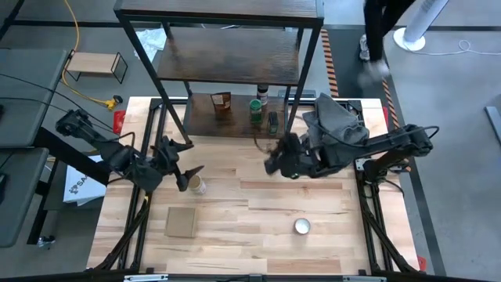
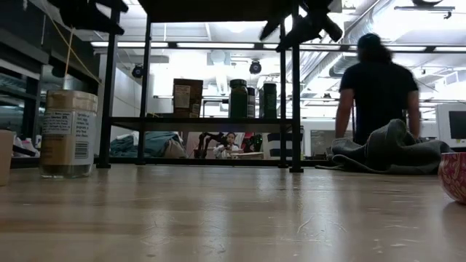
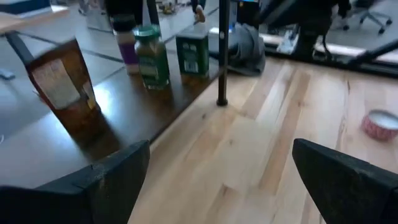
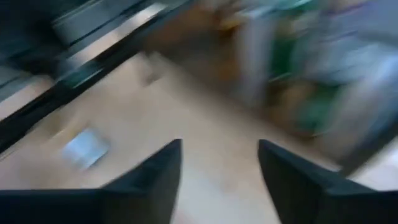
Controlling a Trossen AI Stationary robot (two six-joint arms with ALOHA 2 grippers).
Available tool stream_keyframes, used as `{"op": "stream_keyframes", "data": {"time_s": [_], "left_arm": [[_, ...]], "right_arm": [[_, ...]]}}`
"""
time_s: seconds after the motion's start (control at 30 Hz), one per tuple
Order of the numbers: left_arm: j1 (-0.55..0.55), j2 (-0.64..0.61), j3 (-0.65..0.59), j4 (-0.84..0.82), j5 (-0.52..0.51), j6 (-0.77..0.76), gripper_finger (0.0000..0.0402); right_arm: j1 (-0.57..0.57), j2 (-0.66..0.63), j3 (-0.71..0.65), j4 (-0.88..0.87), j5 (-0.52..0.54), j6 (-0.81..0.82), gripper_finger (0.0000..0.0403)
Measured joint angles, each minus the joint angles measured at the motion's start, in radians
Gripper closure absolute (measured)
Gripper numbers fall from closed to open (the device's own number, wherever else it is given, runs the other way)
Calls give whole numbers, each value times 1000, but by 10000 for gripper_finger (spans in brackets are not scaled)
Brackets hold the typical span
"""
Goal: Shelf spices
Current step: Remove the black seasoning can from the shelf
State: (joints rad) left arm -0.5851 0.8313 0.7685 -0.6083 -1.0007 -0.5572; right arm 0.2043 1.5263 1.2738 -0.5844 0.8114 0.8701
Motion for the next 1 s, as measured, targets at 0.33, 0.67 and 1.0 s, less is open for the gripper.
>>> {"op": "stream_keyframes", "data": {"time_s": [0.33,0.67,1.0], "left_arm": [[37,-1,32,0,-14,54,12],[37,0,32,1,-34,54,12],[37,0,32,2,-47,45,12]], "right_arm": [[-82,32,88,-43,151,-14,400],[-195,33,88,-83,231,-93,402],[-291,33,88,-235,278,-169,403]]}}
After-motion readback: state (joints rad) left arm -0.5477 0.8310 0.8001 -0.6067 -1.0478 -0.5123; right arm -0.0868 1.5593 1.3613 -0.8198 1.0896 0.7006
